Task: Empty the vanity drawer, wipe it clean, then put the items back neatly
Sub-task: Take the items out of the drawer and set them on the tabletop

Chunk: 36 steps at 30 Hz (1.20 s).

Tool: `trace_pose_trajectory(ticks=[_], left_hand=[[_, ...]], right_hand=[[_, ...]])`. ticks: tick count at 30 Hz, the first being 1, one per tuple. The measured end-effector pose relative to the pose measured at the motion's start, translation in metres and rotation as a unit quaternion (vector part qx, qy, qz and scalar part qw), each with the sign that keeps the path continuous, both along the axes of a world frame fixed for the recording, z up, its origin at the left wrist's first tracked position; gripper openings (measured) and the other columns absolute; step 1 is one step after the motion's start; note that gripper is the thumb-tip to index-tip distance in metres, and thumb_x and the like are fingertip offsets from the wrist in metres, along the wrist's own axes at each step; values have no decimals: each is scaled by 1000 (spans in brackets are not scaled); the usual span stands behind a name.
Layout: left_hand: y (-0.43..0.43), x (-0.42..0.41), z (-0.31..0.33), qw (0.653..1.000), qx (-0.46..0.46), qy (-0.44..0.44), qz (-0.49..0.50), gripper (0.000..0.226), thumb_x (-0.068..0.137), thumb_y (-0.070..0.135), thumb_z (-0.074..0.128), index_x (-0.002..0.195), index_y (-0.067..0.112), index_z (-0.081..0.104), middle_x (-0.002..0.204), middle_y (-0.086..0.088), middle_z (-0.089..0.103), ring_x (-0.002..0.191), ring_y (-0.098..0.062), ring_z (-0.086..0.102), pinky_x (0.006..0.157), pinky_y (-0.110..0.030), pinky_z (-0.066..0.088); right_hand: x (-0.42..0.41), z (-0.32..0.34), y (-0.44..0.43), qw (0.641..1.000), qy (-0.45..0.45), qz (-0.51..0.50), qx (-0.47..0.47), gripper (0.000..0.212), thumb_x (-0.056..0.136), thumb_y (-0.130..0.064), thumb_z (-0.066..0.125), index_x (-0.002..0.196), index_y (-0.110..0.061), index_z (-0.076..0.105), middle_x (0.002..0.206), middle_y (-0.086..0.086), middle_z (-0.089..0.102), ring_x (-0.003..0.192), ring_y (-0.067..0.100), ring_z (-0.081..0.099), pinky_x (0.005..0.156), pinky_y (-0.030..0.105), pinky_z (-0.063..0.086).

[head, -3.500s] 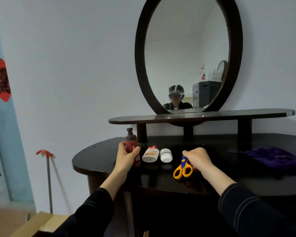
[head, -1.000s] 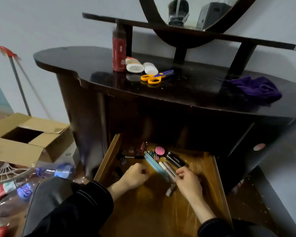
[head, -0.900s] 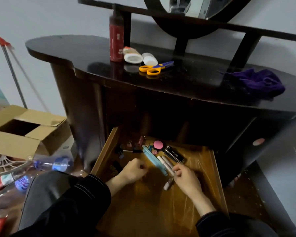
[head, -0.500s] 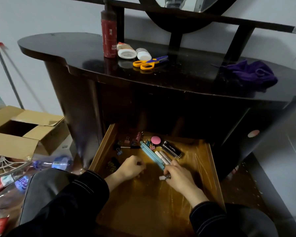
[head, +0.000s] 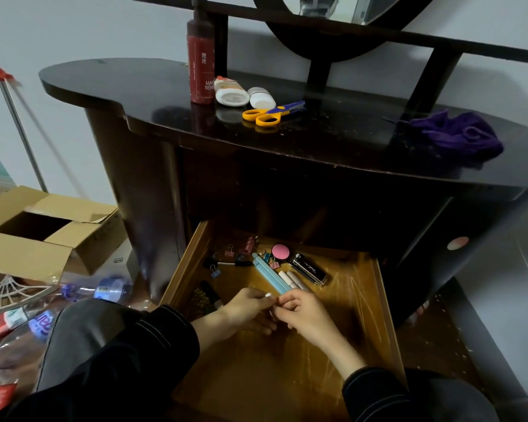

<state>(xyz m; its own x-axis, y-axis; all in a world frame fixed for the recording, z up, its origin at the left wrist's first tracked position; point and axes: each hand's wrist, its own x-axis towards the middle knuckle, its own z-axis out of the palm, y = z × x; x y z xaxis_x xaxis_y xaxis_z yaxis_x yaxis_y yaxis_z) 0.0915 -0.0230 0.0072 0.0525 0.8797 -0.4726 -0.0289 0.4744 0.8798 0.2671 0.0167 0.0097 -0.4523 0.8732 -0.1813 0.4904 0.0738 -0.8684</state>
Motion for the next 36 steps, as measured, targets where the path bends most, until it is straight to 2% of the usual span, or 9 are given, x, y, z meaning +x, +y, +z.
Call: trace_pose_trajectory(ticks=[3,6,11,17,20,24,29,33,36], left_hand=[[3,-2,0,995,-53,-32,83,13,102,22,54,104,10,56,75,-15,73,69,-33,73,60,-37,60],[8,-9,-3,988,-84,-5,132,25,102,24,49,113,2,54,75,-16,66,60,-28,65,54,-33,54],[11,-10,-4,987,-80,59,123,18,98,23,52,98,7,59,68,-8,56,52,-19,52,45,-27,41],[8,-10,-6,991,-47,91,85,14,98,24,54,97,11,61,60,-1,58,45,-13,51,42,-24,41],[7,-9,-4,991,-39,90,86,7,98,22,55,95,16,59,59,-1,58,44,-12,51,42,-23,41],[6,-10,-3,991,-37,97,79,13,98,24,56,99,12,61,63,-2,58,46,-12,52,43,-23,42],[7,-9,0,991,-39,97,79,13,97,22,57,95,11,62,63,-3,57,47,-13,51,42,-24,40],[6,-10,1,991,-38,99,76,13,96,22,57,95,10,61,64,-3,58,47,-14,51,43,-24,41],[6,-10,0,991,-37,101,76,13,96,22,57,96,10,62,65,-4,59,48,-14,52,44,-24,41]], right_hand=[[4,2,4,1000,4,-29,2,5,95,-26,68,99,-26,68,96,-6,71,76,3,68,65,17,54],[12,-1,12,990,-86,-95,61,11,98,-23,63,108,-26,65,106,-11,67,90,4,65,75,22,58],[25,-8,22,947,-271,-105,138,31,99,-29,61,129,-23,54,123,-3,59,70,2,58,49,12,38],[22,-12,26,903,-376,-75,192,34,99,-39,59,129,-25,53,127,-3,53,68,4,57,46,12,32],[17,-14,26,897,-387,-71,200,38,97,-43,61,129,-22,53,126,-2,54,69,5,59,45,12,34],[16,-20,27,919,-348,-81,165,43,95,-42,66,128,-18,54,124,0,55,81,10,66,51,14,45],[18,-19,28,925,-340,-104,134,44,90,-46,71,121,-19,55,117,-1,58,79,11,63,48,16,40],[17,-21,28,926,-341,-92,135,34,91,-43,71,113,-23,55,115,-3,59,75,8,62,45,13,34],[15,-22,28,928,-337,-88,136,39,91,-39,72,119,-23,50,116,-1,61,84,12,67,50,15,42]])
